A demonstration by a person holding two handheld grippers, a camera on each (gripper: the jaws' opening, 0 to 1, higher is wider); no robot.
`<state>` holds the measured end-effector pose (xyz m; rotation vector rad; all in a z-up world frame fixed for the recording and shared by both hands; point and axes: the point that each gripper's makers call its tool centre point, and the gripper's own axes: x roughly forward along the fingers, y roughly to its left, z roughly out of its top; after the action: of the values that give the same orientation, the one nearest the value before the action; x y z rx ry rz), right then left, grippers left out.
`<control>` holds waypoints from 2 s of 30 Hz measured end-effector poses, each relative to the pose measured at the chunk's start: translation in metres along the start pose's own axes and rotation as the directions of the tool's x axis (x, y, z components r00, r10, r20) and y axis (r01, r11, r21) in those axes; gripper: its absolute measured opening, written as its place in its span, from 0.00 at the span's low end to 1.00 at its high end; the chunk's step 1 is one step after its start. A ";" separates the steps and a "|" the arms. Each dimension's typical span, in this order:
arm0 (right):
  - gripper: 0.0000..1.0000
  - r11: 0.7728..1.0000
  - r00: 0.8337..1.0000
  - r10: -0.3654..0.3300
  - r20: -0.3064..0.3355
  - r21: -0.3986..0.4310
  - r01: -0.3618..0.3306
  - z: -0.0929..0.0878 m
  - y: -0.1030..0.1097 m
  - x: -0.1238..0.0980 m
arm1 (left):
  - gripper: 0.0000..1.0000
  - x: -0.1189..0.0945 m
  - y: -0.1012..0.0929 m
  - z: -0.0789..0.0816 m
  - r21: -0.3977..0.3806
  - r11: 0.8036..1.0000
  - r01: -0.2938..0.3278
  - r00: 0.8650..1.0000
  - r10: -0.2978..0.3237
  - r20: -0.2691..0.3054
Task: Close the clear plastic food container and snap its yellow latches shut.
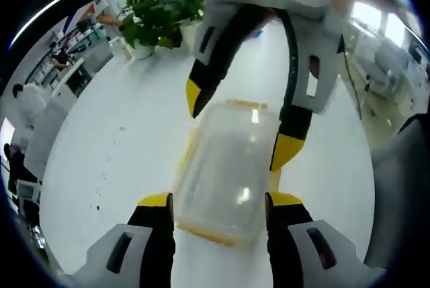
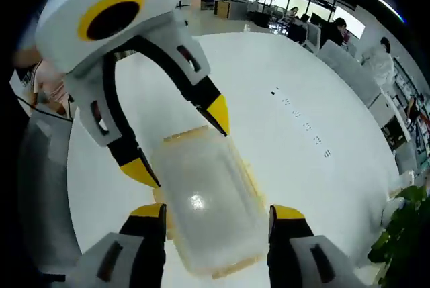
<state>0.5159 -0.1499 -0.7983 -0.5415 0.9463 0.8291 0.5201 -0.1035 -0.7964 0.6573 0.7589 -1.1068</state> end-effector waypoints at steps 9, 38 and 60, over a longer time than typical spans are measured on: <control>0.61 0.917 0.976 -0.216 -0.006 0.342 0.205 -0.015 -0.012 -0.008 | 0.53 -0.002 0.014 -0.002 -0.211 0.963 -0.171 0.985 0.164 -0.050; 0.69 0.724 0.916 -0.332 0.224 0.684 0.095 -0.020 -0.014 -0.023 | 0.51 -0.016 0.014 0.002 -0.594 0.794 -0.132 0.957 0.258 0.133; 0.68 0.624 0.914 -0.311 0.259 0.781 -0.009 -0.050 -0.026 0.005 | 0.47 0.002 0.018 -0.036 -0.780 0.621 -0.081 0.952 0.279 0.123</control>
<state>0.5146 -0.1988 -0.8258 0.2959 0.7865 0.2734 0.5306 -0.0710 -0.8173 -0.1420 0.8471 -0.5518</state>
